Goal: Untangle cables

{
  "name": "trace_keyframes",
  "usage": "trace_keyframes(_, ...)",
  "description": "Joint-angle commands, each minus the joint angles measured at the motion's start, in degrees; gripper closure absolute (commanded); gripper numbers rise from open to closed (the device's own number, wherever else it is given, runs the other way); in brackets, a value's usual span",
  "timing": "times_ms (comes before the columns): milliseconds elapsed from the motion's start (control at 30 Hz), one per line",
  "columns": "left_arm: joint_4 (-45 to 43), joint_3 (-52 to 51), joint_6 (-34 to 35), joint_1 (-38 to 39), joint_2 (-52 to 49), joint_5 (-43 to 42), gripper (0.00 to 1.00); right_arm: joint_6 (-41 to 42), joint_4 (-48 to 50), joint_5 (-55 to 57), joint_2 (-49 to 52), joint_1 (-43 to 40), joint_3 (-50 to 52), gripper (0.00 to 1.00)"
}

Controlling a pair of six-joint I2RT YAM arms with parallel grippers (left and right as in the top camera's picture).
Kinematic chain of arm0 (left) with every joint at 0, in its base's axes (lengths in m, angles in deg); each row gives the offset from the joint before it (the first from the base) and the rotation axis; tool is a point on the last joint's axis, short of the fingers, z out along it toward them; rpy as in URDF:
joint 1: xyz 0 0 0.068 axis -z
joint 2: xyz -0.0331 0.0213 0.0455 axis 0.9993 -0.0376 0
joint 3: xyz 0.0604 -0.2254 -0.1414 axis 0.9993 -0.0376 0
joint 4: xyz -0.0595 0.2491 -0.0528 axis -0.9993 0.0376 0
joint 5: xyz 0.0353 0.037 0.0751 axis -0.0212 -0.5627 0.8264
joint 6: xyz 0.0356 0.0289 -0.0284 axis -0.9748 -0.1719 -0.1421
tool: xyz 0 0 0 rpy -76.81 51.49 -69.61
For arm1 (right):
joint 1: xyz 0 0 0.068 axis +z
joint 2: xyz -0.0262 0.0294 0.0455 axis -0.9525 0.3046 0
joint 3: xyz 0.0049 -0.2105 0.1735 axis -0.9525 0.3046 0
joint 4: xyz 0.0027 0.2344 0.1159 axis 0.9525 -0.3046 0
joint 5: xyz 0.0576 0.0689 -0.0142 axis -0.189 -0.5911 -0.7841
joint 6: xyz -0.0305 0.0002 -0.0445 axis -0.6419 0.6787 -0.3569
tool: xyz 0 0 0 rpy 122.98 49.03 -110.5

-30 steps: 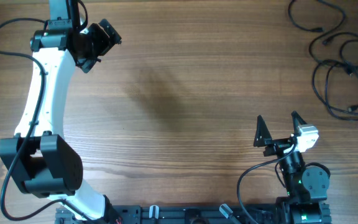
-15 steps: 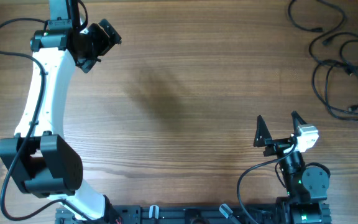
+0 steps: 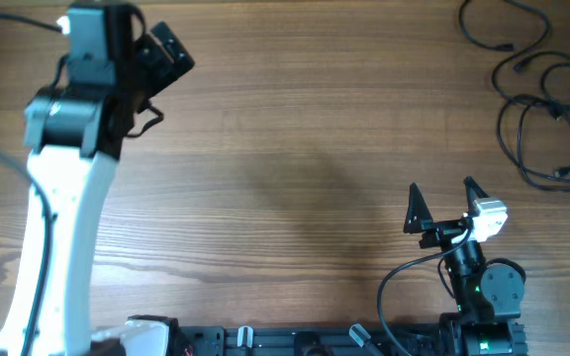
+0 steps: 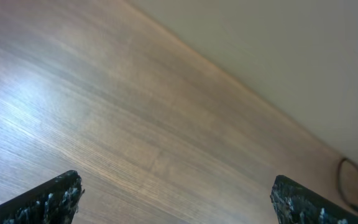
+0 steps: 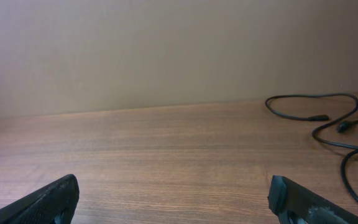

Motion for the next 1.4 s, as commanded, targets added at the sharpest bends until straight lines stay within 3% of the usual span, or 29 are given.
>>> trace_keyframes(0, 0.22, 0.31, -6.49, -0.48, 5.01, 1.16, 0.0, 0.96, 0.15, -0.07, -0.42, -0.22, 0.04, 0.01)
trace_keyframes(100, -0.68, -0.68, -8.7, -0.5, 7.69, -0.55, 0.0, 0.96, 0.15, -0.04, -0.42, -0.22, 0.04, 0.0)
trace_keyframes(167, -8.76, -5.95, -14.62, -0.48, 10.4, -3.63, 0.0, 0.96, 0.15, -0.04, -0.42, -0.22, 0.04, 0.0)
trace_keyframes(300, -28.68, -27.04, -22.53, -0.94, 23.61, -7.74, 0.0, 0.96, 0.15, -0.04, -0.42, -0.22, 0.04, 0.0)
trace_keyframes(400, -41.11, -47.39, -30.6, -5.16, 38.05, -16.65, 0.0, 0.94, 0.15, -0.04, -0.42, -0.22, 0.04, 0.0)
trace_keyframes(533, -43.06, -63.41, -37.62, -6.19, 53.05, -17.46, 0.0, 0.96, 0.15, -0.04, -0.42, -0.22, 0.04, 0.0)
trace_keyframes(767, -45.05, -82.25, -37.59, -9.53, 73.31, -16.98, 0.0, 0.94, 0.15, -0.07, -0.42, -0.22, 0.04, 0.0)
trace_keyframes(933, -53.2, -91.06, -37.59, -9.6, 78.66, -16.81, 0.0, 0.96, 0.15, -0.07, -0.42, -0.22, 0.04, 0.01)
trace_keyframes(1367, -50.53, -94.09, -37.55, -9.44, 82.01, -16.61, 0.0, 0.98, 0.15, -0.04, -0.42, -0.22, 0.04, 0.0)
